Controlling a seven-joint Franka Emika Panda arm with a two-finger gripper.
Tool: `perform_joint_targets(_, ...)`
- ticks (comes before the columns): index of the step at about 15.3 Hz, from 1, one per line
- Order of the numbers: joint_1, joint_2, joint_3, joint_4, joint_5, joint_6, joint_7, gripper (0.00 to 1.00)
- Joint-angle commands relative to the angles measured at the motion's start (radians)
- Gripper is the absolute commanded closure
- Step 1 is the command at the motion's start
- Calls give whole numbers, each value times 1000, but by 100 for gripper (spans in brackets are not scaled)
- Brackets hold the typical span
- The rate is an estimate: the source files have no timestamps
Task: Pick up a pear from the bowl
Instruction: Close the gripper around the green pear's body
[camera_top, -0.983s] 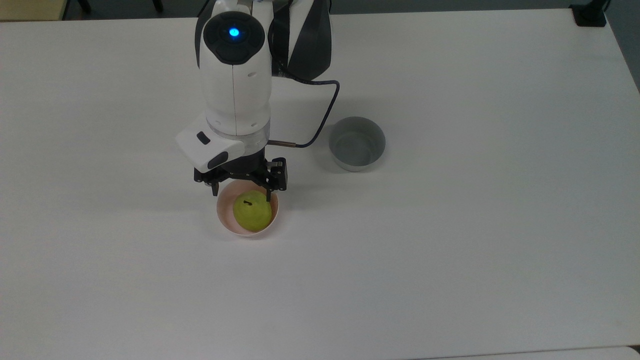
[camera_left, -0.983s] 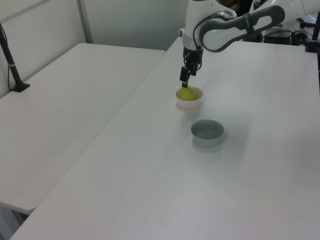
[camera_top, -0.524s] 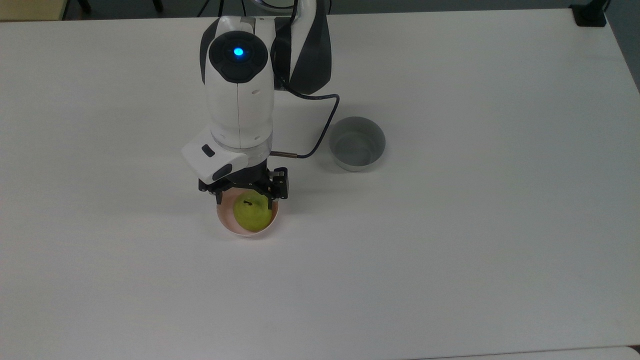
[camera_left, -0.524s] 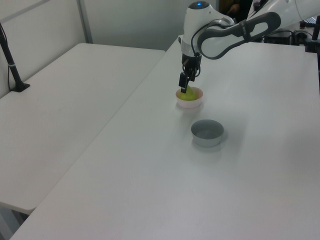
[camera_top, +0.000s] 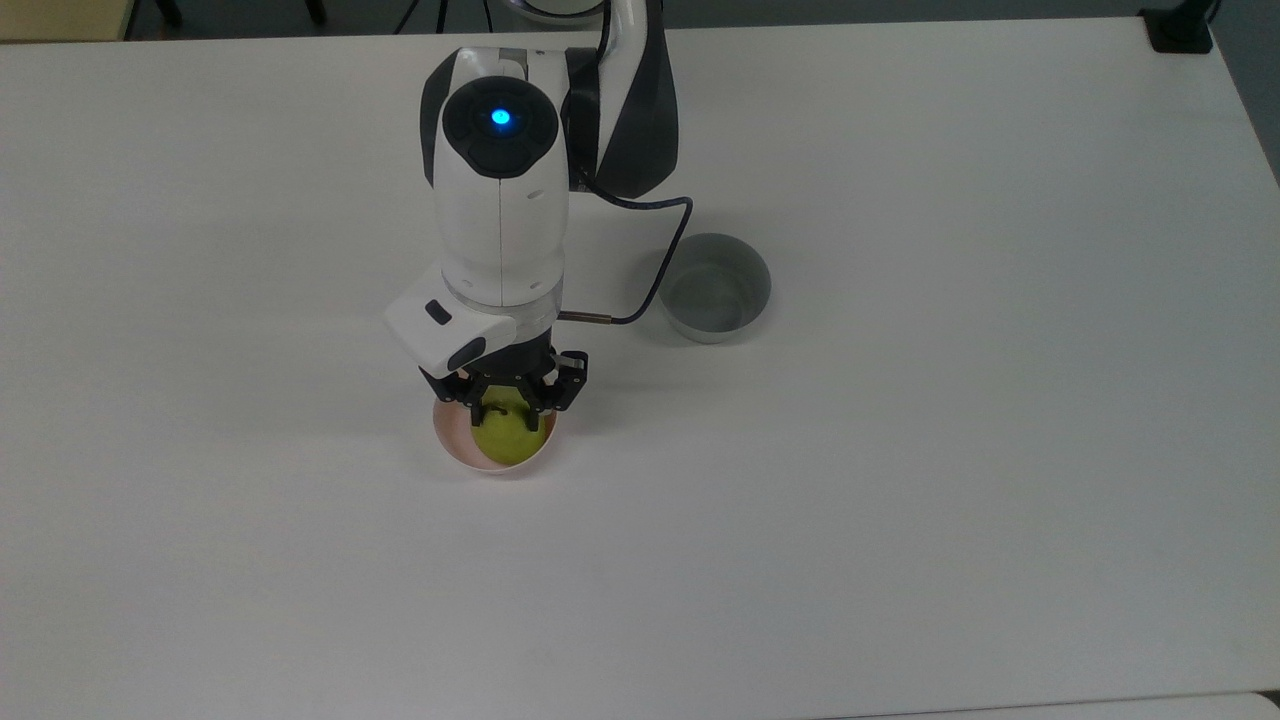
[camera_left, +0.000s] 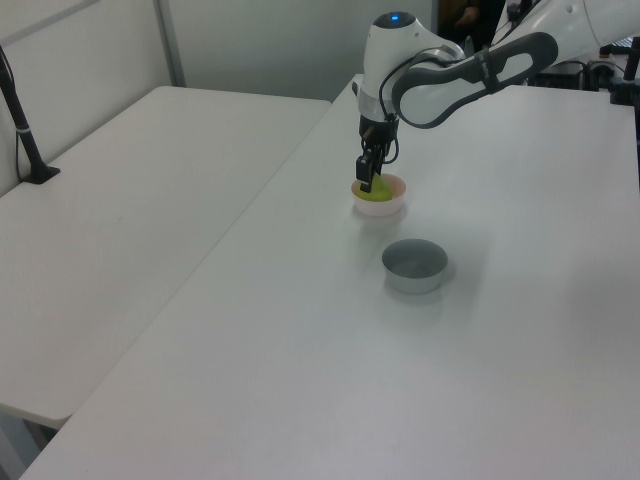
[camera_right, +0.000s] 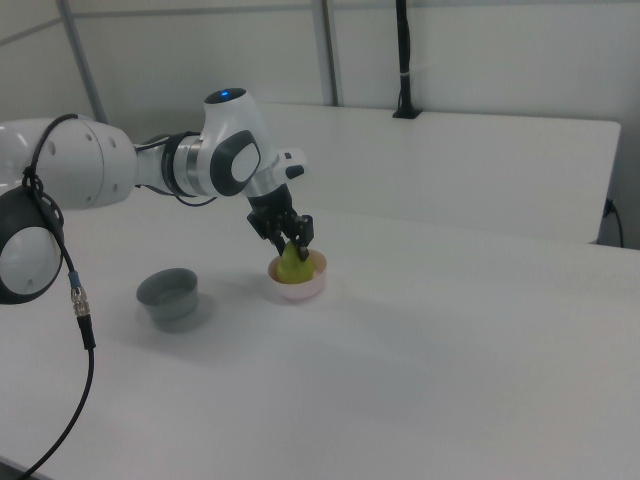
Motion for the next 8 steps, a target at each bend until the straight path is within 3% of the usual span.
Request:
perform_joint_targets(1,10,-16,-8,-19,-15,9,11,98)
perform_joint_targets(8,-11,-119,-10,-16,-11,-64,-8,98)
